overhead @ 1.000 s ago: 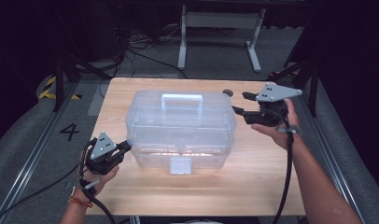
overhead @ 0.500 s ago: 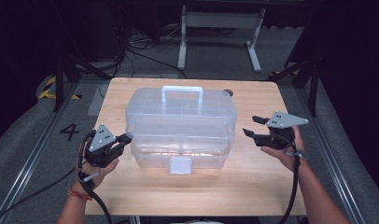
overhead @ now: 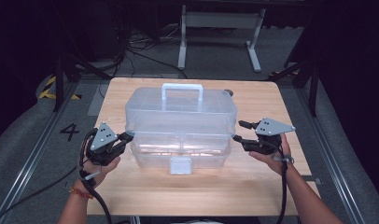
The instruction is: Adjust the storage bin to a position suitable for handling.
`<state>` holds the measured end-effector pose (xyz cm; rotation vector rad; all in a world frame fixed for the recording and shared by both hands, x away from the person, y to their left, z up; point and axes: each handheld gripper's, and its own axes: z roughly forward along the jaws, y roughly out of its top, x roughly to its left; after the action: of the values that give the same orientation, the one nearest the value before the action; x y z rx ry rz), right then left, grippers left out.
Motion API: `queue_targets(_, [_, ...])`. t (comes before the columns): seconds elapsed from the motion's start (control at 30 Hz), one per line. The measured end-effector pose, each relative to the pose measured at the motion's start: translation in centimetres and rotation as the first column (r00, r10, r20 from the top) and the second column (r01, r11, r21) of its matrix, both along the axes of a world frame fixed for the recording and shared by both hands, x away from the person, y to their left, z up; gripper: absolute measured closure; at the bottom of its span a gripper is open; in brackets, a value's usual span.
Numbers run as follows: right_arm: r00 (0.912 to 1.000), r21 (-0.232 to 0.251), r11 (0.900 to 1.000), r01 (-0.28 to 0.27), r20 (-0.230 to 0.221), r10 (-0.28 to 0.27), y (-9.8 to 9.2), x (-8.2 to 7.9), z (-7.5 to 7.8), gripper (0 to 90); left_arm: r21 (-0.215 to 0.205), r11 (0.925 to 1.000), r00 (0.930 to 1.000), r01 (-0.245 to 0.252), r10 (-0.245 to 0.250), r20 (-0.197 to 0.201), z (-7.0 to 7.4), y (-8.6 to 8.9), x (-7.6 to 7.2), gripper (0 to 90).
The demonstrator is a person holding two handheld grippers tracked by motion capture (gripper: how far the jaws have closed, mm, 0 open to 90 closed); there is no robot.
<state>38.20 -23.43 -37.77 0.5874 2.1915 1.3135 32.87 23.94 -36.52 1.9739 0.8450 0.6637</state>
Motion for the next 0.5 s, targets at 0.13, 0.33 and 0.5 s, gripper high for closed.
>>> queue_targets(0.13, [0.9998, 0.018, 1.000, -0.002, 0.021, 0.001, 0.3, 0.0, 0.3, 47.9, 0.020, 0.9998, 1.0000, 0.002, -0.002, 0.005, 0.1, -0.1, -0.3, 81.6])
queue_targets(0.33, [0.9987, 0.037, 0.999, 0.000, 0.051, -0.002, 0.5, -0.1, 0.5, 50.4, 0.044, 0.9990, 0.9996, -0.004, 0.003, 0.029, 0.6, 0.5, -1.3, 77.9])
queue_targets(0.5, [0.9968, 0.053, 0.998, -0.014, 0.080, 0.010, 0.3, -0.4, 1.0, 62.0, 0.039, 0.9988, 0.9992, -0.030, 0.028, 0.029, 0.2, 1.3, -2.0, 73.9])
